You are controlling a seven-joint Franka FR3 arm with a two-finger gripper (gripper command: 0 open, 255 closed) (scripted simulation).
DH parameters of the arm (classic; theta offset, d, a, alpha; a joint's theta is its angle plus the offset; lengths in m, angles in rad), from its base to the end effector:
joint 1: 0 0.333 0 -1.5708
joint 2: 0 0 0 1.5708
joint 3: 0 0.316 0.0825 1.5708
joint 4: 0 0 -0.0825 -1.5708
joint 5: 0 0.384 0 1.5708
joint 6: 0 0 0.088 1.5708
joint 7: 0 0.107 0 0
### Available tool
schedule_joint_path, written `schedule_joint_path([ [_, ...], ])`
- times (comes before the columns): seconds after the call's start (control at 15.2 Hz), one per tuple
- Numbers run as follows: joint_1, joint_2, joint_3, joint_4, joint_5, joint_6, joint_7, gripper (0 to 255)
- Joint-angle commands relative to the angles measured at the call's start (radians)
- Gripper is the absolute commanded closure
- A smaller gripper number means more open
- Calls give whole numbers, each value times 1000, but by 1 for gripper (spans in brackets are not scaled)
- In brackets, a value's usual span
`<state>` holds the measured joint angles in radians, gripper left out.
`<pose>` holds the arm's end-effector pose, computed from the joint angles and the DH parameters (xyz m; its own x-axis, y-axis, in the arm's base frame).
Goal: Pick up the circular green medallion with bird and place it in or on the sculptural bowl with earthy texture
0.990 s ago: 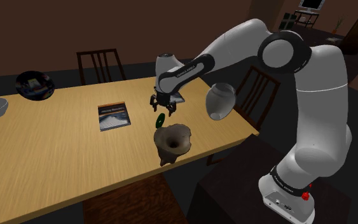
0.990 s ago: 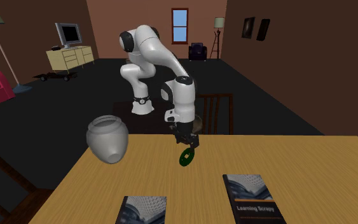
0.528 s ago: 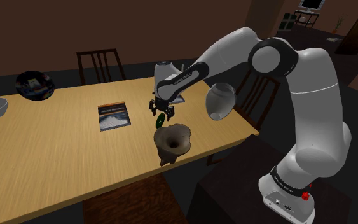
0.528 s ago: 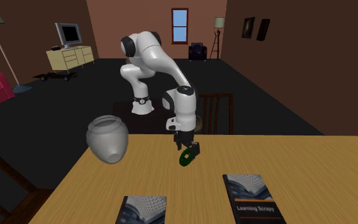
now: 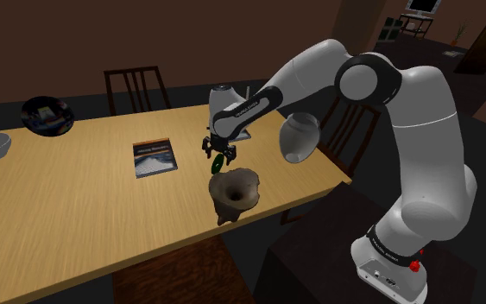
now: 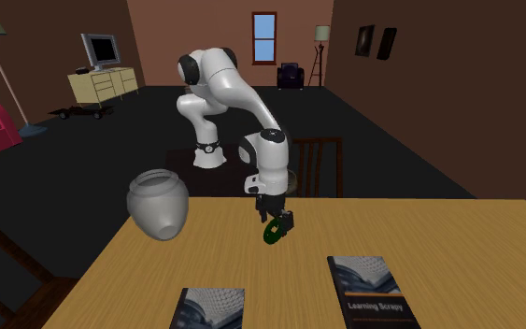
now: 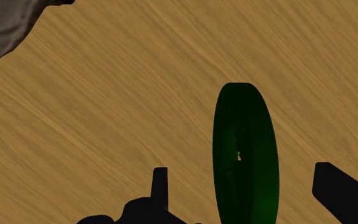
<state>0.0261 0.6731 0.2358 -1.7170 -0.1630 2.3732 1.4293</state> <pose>0.6535 0.1577 0.2063 0.4533 -0.8908 -0.0312 -0.8913 -0.4532 -0.0117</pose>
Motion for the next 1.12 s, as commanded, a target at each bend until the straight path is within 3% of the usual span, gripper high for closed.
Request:
schedule_joint_path([
  [0.0,0,0,0,0,0,0,0,255],
  [0.59,0,0,0,0,0,0,0,255],
  [1.06,-9,-63,13,-1,16,-62,-8,255],
])
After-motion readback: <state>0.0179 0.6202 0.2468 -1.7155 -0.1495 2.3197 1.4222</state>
